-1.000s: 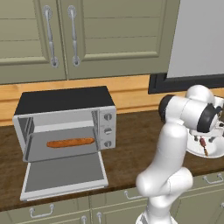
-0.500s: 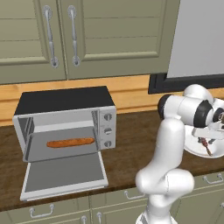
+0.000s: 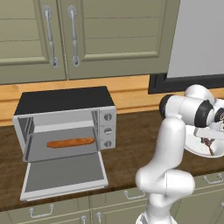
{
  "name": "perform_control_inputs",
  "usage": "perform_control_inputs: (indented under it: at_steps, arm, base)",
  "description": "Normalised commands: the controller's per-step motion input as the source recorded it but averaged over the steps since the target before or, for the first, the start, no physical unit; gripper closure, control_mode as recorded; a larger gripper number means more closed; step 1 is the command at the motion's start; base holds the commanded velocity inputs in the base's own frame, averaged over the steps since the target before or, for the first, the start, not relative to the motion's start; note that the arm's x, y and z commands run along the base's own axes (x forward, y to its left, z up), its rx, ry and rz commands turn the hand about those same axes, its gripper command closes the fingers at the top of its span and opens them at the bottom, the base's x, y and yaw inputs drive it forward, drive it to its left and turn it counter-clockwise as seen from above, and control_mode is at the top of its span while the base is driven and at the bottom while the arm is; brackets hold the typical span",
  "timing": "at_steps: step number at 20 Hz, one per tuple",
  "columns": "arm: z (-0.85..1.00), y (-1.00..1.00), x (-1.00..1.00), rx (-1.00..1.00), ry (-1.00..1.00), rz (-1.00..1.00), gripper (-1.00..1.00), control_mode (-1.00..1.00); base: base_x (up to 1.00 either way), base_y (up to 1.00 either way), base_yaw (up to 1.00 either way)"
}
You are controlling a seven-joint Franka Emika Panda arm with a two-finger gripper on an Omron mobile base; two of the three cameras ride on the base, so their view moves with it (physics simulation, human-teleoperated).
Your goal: Pick up the kebab skewer and baguette bread, and place them inside the toaster oven. Close the toaster oven door and start by setting the timer.
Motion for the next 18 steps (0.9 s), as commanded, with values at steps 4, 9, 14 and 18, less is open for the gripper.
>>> perform_control_inputs:
  at_steps: [4, 9, 14, 18]
  arm:
    - [-0.01, 0.02, -0.11, 0.0, -0.04, 0.04, 1.0, -1.0]
    - [0.47, 0.11, -0.13, 0.0, 0.0, 0.1, 1.0, -1.0]
    - [0.53, 0.62, -0.07, 0.0, 0.0, 0.16, 1.0, -1.0]
    - [0.36, 0.59, -0.01, 0.0, 0.0, 0.16, 1.0, -1.0]
  base:
    - [0.0, 0.0, 0.0]
    - [0.0, 0.0, 0.0]
    - [0.0, 0.0, 0.0]
    - [0.0, 0.0, 0.0]
